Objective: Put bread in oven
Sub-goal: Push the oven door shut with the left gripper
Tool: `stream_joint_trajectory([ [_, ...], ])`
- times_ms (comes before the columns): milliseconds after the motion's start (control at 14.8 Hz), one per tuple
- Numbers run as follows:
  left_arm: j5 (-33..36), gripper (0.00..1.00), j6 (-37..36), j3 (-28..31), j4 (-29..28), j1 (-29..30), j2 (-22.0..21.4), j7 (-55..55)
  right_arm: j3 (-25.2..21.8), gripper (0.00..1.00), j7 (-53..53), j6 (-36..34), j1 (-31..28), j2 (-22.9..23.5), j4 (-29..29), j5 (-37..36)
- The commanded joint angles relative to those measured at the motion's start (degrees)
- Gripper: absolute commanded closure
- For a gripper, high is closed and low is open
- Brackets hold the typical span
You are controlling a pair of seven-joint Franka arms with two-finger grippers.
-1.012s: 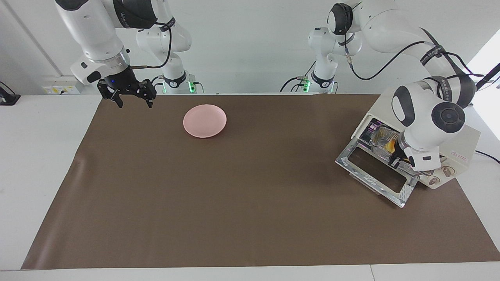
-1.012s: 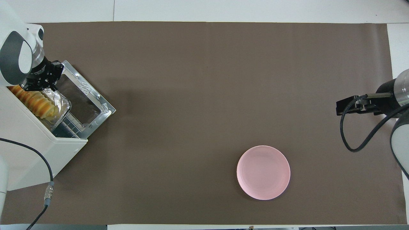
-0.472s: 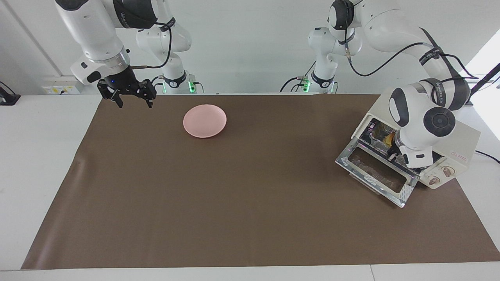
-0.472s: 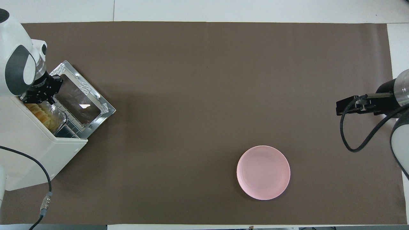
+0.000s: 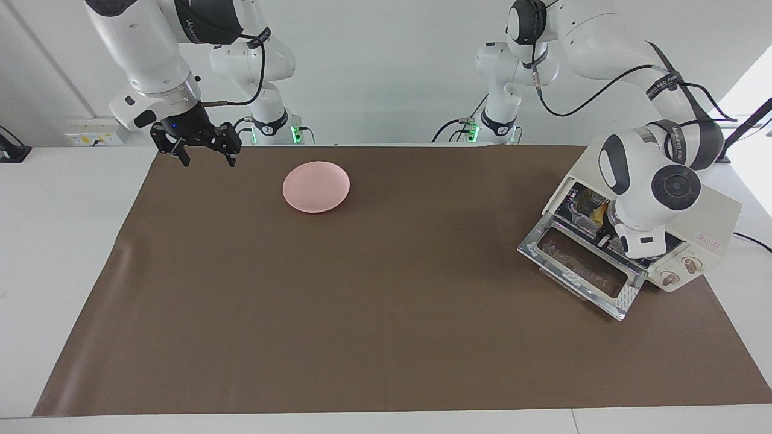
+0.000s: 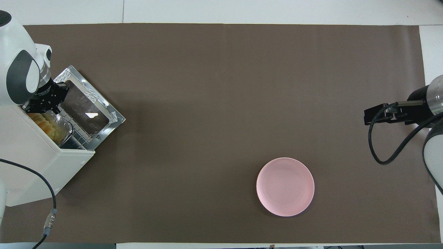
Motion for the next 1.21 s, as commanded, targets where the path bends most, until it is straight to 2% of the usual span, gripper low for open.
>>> stream_joint_trajectory([
  [0, 1.42, 0.72, 1.33, 0.06, -2.78, -0.61, -2.23, -0.14, 0.68, 0.00, -1.63, -0.88, -1.12, -0.19, 0.28, 0.06],
  [67, 1.42, 0.28, 1.42, 0.06, -2.78, -0.61, -2.23, 1.00, 0.68, 0.00, -1.63, -0.88, -1.12, -0.19, 0.28, -0.03],
  [135, 1.42, 0.00, 1.24, 0.15, -2.61, -0.61, -2.23, 2.14, 0.68, 0.00, -1.55, -0.88, -1.12, -0.19, 0.28, 0.06],
  [742, 1.59, 0.00, 4.84, 0.06, 1.51, -1.31, -1.44, 7.42, 0.68, 0.00, -1.55, -0.88, -1.12, -0.19, 0.28, -0.03],
  [944, 1.51, 0.00, 2.49, -0.12, 8.44, -1.22, -1.88, 14.25, 0.68, 0.00, -1.55, -0.88, -1.12, -0.19, 0.28, -0.03],
  [1079, 0.45, 0.00, -2.43, 0.41, 11.88, -1.13, -2.67, 18.39, 0.68, 0.00, -1.63, -0.88, -1.12, -0.19, 0.28, 0.06],
  [1147, 0.45, 0.00, -4.62, 0.15, 12.59, -0.70, -6.59, 21.72, 0.68, 0.00, -1.55, -0.88, -1.12, -0.19, 0.28, 0.06],
])
